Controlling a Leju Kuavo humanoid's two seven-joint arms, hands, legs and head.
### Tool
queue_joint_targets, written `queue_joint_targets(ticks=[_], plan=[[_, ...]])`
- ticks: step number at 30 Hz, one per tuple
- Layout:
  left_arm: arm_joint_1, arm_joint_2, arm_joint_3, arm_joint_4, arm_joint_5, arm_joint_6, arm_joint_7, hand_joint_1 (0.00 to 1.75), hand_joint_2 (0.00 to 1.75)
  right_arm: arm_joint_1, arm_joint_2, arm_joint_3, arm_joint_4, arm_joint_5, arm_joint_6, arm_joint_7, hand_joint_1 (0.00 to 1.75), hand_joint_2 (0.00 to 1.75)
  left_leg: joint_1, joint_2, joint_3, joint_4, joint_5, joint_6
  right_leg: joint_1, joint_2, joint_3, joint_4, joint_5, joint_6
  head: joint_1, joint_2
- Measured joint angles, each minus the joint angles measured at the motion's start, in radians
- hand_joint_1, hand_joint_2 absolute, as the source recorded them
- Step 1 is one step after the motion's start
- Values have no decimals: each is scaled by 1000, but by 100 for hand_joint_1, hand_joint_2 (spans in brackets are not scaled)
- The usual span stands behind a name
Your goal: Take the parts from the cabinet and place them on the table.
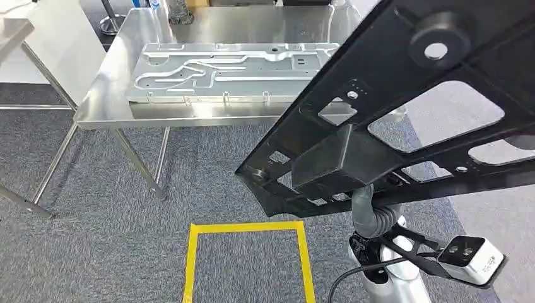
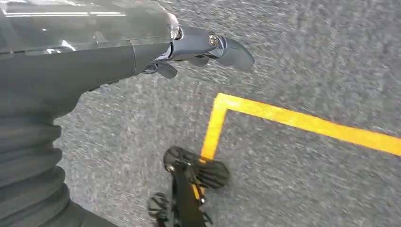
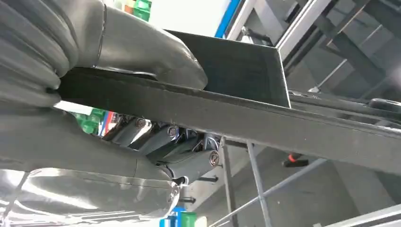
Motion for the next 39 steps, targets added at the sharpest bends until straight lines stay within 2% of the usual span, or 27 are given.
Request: queue_joint_targets(ticks=[2,4,6,8,9,11,12,13,15,16,17,18,19,20,21,22,24,27,28,29,30,32,33,34,35,37,39], plan=[[1,0,0,0,0,-2,-3,0,175,1,0,-2,-1,1,-1,0,175,175,2,0,25,-1,-25,-14,-5,-11,35,-158,155,2,0,0],[-5,1,0,0,0,-2,-3,0,175,5,0,-5,-5,5,-3,0,175,175,0,0,34,4,-45,-30,8,-13,32,-157,126,-24,0,0],[-4,1,0,0,0,-2,-3,0,175,7,0,-5,-8,6,-4,0,175,175,1,1,49,7,-40,-45,8,-9,42,-162,130,-43,0,0],[-7,0,0,0,0,-2,-3,0,175,8,2,-5,-15,6,-4,0,175,175,5,1,32,60,-41,-51,5,-7,70,-173,124,-56,0,0],[-7,0,0,0,0,-1,-3,0,175,8,3,-5,-16,6,-2,-1,175,175,6,1,-3,121,-48,-53,7,-7,78,-176,117,-63,0,0],[-8,0,0,0,2,0,-2,0,175,10,5,-5,-16,6,-1,0,175,175,5,1,-96,255,-109,-59,10,-6,91,-176,102,-69,0,0],[-6,0,0,0,3,1,-2,0,175,12,5,-5,-16,6,-1,0,175,175,6,1,-136,300,-138,-60,13,-4,100,-176,93,-71,0,0],[-5,0,0,0,3,3,-2,0,175,14,5,-5,-16,6,0,0,175,175,6,1,-155,304,-142,-59,16,-1,111,-176,85,-72,0,0],[0,0,1,0,8,6,-1,0,175,14,5,-5,-16,6,2,0,175,175,3,1,-143,209,-80,-48,21,4,140,-176,65,-71,0,0],[1,0,1,0,9,7,-1,0,175,14,5,-5,-16,5,2,0,175,175,1,1,-125,132,-21,-37,22,4,156,-177,54,-70,0,0],[3,0,1,0,10,9,-1,0,175,14,6,-5,-16,5,2,0,175,175,-7,1,-109,49,62,-24,24,3,169,-179,42,-68,0,0],[6,3,1,1,10,10,0,0,175,14,6,-5,-14,5,2,0,175,175,-13,1,-118,50,72,-21,25,3,176,-179,37,-64,0,0],[2,0,1,1,10,10,0,0,175,13,6,-5,-14,5,2,0,175,175,-17,1,-111,30,54,-17,23,8,173,-182,33,-55,0,0],[2,0,1,1,10,11,0,0,175,14,7,-5,-13,5,2,1,175,175,-19,1,-106,29,70,-11,22,7,179,-188,27,-49,0,0],[3,1,1,1,11,12,0,0,175,15,7,-5,-14,5,2,1,175,175,-19,0,-102,20,64,-7,22,7,187,-173,38,-44,0,0],[3,1,2,1,11,12,0,0,175,12,7,-5,-14,3,5,0,175,175,-13,-3,-80,14,65,-1,25,6,194,-174,36,-39,0,0],[1,0,2,1,13,15,1,0,175,10,8,-6,-15,3,12,0,175,175,-10,-1,-60,0,62,6,20,3,163,-104,23,-34,0,0],[2,0,5,1,22,29,1,0,175,15,8,-7,-14,3,25,0,175,175,-10,-1,-48,0,44,11,13,2,17,102,-68,-19,0,0],[3,0,7,1,24,34,3,0,175,16,7,-7,-12,1,27,0,175,175,-9,-2,-41,0,38,10,10,1,-13,124,-71,-15,0,0],[5,-1,9,1,29,38,4,0,175,15,7,-7,-11,-1,31,0,175,175,-8,-2,-32,0,31,8,7,1,-19,103,-47,-12,0,0],[7,0,11,1,30,39,6,0,175,15,8,-8,-10,-1,34,0,175,175,-7,-3,-20,0,22,5,6,-1,-5,45,2,-11,0,0],[6,0,15,1,32,39,6,0,175,13,7,-9,-7,-4,36,0,175,175,-5,-3,7,0,4,-2,4,-4,52,-130,129,-14,0,0],[8,0,18,1,33,39,6,0,175,12,7,-10,-4,-6,37,0,175,175,-7,-4,10,0,-4,-9,6,-6,61,-163,138,-20,0,0],[6,0,21,1,35,39,6,0,175,9,7,-10,-1,-10,37,0,175,175,-7,-4,10,0,-8,-16,15,-7,56,-171,105,-30,0,0],[3,0,23,1,35,38,7,0,175,9,7,-10,0,-11,37,0,175,175,-7,-4,8,-3,-12,-22,15,-6,58,-171,123,-39,0,0],[7,-1,25,1,35,37,7,0,175,8,7,-10,3,-13,37,1,175,175,-7,-3,21,9,-6,-40,15,-3,69,-177,122,-54,0,0],[4,-1,26,1,35,34,7,0,175,4,7,-10,4,-12,37,1,175,175,-3,-2,9,53,-23,-46,11,-4,92,-186,121,-66,0,0]])
